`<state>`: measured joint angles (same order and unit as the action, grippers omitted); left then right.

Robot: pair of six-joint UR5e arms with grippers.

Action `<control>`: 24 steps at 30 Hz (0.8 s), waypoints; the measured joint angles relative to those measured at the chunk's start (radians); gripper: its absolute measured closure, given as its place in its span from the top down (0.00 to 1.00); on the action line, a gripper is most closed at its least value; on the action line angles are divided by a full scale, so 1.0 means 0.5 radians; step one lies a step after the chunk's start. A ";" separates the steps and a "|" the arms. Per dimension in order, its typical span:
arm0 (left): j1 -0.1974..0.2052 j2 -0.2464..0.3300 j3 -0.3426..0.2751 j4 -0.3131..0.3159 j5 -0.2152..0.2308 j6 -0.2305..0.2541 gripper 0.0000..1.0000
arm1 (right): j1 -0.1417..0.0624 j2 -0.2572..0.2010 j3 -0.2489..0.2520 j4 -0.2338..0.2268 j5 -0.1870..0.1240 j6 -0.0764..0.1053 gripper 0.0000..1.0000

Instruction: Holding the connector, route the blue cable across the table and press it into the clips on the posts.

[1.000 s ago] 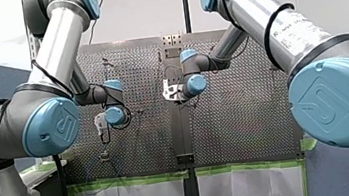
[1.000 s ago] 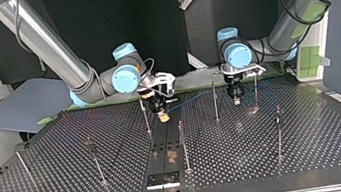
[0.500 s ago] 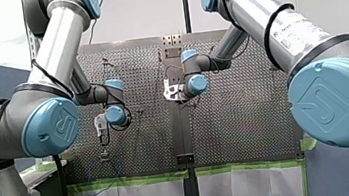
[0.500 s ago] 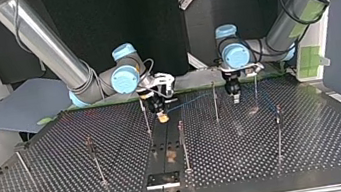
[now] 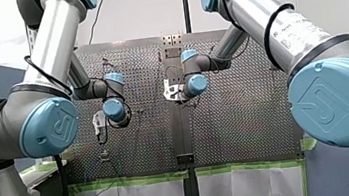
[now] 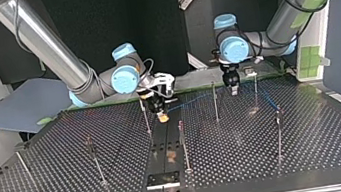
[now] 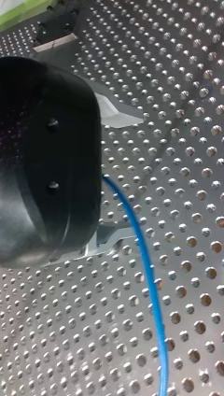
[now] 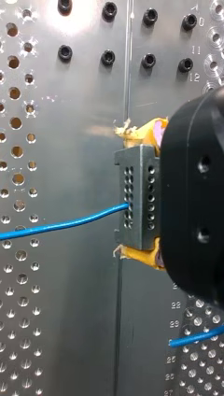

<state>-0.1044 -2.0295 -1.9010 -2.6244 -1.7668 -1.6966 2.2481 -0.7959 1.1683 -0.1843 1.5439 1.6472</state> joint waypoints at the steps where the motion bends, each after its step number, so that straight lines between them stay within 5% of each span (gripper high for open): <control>1: -0.003 0.011 -0.010 -0.006 0.000 0.001 1.00 | 0.000 0.000 0.000 0.001 0.000 0.000 0.00; 24: -0.188 0.286 -0.285 -0.015 -0.001 0.010 1.00 | -0.021 -0.004 -0.001 0.018 -0.007 0.006 0.00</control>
<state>-0.1984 -1.8865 -2.0435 -2.6319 -1.7674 -1.6918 2.2376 -0.7979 1.1680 -0.1752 1.5404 1.6503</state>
